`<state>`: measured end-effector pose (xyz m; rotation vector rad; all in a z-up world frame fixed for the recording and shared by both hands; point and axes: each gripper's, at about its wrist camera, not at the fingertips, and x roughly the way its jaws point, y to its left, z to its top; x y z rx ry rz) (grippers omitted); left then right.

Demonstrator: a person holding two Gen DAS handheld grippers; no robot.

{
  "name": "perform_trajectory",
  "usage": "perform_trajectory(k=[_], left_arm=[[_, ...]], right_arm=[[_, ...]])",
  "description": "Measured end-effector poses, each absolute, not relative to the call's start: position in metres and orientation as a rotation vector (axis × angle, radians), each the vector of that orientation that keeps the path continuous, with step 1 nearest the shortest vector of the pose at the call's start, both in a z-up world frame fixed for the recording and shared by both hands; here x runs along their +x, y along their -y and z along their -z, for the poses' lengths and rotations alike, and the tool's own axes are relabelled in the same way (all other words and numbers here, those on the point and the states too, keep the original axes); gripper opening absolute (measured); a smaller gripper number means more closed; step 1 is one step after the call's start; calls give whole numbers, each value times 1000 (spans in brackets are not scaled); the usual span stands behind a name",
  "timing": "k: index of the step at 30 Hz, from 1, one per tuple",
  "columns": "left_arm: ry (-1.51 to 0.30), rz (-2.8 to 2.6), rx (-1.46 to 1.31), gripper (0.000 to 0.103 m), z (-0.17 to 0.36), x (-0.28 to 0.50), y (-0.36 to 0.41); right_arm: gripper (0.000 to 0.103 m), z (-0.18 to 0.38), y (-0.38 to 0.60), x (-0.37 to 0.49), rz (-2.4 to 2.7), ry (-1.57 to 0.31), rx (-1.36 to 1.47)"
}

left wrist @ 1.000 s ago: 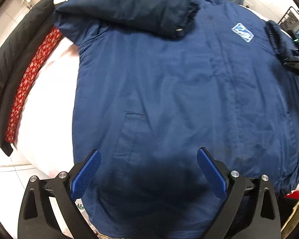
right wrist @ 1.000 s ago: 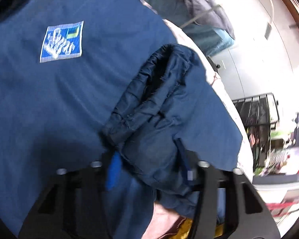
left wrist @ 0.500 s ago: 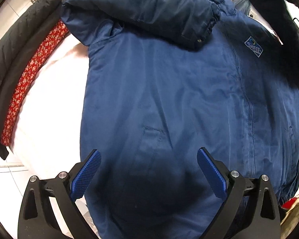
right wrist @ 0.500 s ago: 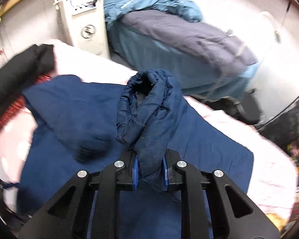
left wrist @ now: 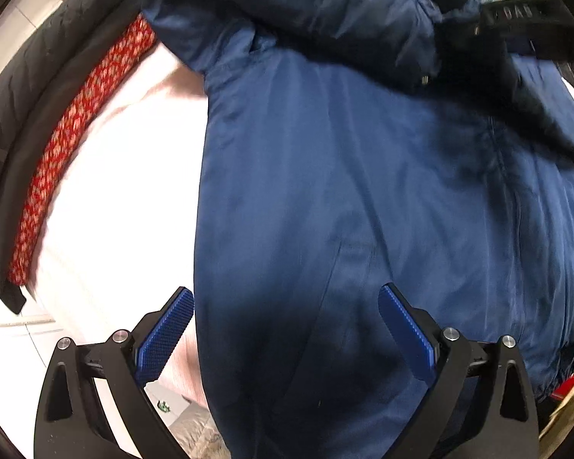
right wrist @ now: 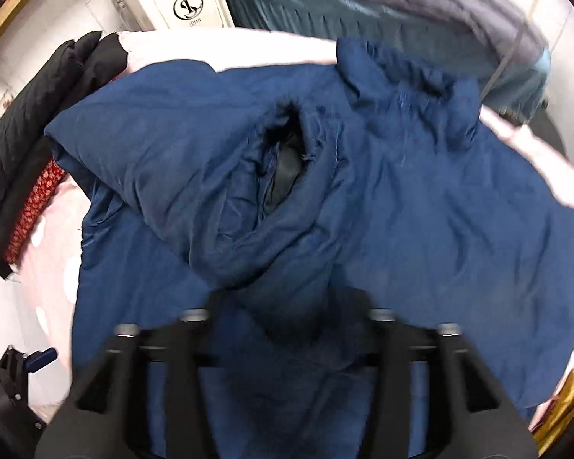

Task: Fold large clothes
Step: 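Grasp the jacket sleeve cuff with the right gripper and fold it across the body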

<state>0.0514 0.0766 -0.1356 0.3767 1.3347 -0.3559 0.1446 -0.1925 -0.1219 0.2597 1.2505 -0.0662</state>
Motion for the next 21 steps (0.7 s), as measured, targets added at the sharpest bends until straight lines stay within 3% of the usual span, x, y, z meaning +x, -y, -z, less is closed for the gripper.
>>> perform_trajectory(k=[3,8,15,21], left_arm=[[-1290,390,353,95,122,64,-63],[-1209,493,308,95,98,77,-25],[-1074,695,406,95,83,78,71],[-1030,758,423,95,84,80,142]], right_arm=[[71,107,201,131,36,-1210,351],[75,78,233,98,149,-1099,273],[69,115,328,59,441,-1222,261],[69,147,334,44,427,-1295,217]])
